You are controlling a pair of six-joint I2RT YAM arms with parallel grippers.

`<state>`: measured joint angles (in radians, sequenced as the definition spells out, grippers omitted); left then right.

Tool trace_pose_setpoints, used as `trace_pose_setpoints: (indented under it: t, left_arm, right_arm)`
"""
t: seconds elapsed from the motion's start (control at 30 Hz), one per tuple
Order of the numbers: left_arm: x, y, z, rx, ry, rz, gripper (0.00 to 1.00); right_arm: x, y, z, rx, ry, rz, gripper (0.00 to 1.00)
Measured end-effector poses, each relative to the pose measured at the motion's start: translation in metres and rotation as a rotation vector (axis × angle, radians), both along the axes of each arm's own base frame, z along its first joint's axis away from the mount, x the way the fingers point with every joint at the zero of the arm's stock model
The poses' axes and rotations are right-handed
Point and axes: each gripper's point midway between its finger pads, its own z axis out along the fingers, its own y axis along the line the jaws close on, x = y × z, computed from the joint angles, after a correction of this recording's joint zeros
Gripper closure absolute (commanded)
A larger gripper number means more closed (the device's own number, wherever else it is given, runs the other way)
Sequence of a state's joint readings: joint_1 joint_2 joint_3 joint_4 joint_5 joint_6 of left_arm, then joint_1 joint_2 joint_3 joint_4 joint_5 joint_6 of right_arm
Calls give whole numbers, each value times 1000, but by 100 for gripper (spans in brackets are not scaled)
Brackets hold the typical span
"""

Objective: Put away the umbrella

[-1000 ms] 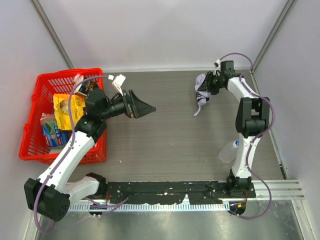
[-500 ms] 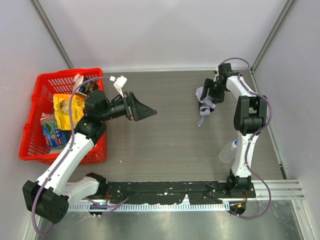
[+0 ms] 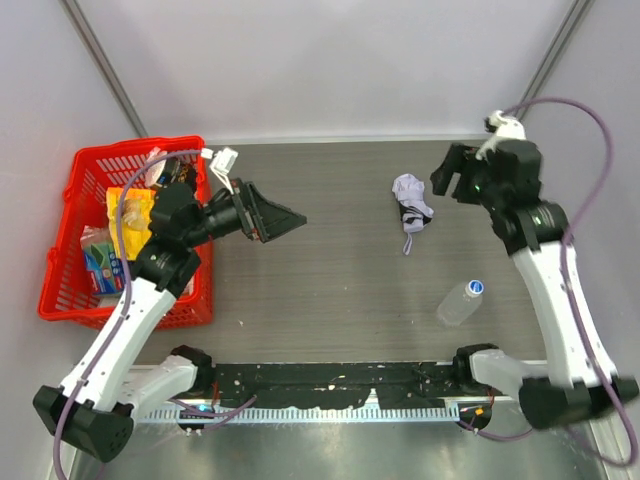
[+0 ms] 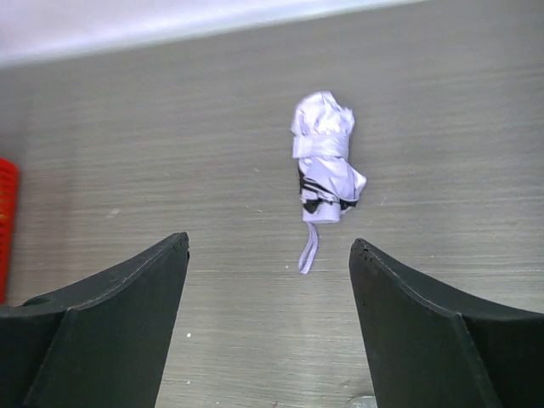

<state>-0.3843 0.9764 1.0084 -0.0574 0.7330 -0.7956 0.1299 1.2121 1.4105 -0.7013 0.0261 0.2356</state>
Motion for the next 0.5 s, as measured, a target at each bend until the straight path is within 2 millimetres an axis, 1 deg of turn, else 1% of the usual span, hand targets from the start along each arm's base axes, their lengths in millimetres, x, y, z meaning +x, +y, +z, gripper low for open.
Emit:
trace_pose_setpoints:
  t: [0.03,0.13,0.23,0.3,0.4,0.5]
  left_arm:
    - [-2,2,7,-5,-20,12,0]
    - [-10,12,31,-26,-102,55,0]
    - [-22,25,63,-69,-206,122,0]
    - [-29,34,80,-98,-270,161,0]
    - [-41,48,103,-145,-356,226,0]
    - [-52,60,118,-179,-416,279,0]
  right_arm:
    - [-18,3,18,20,-64,16,19]
    - [-64,2,54,90,-229,34,18]
    - [-108,8,77,173,-372,74,18]
    - [-137,9,99,214,-480,94,18]
    - [-171,6,137,247,-638,104,17]
    - [-192,1,163,256,-735,103,17]
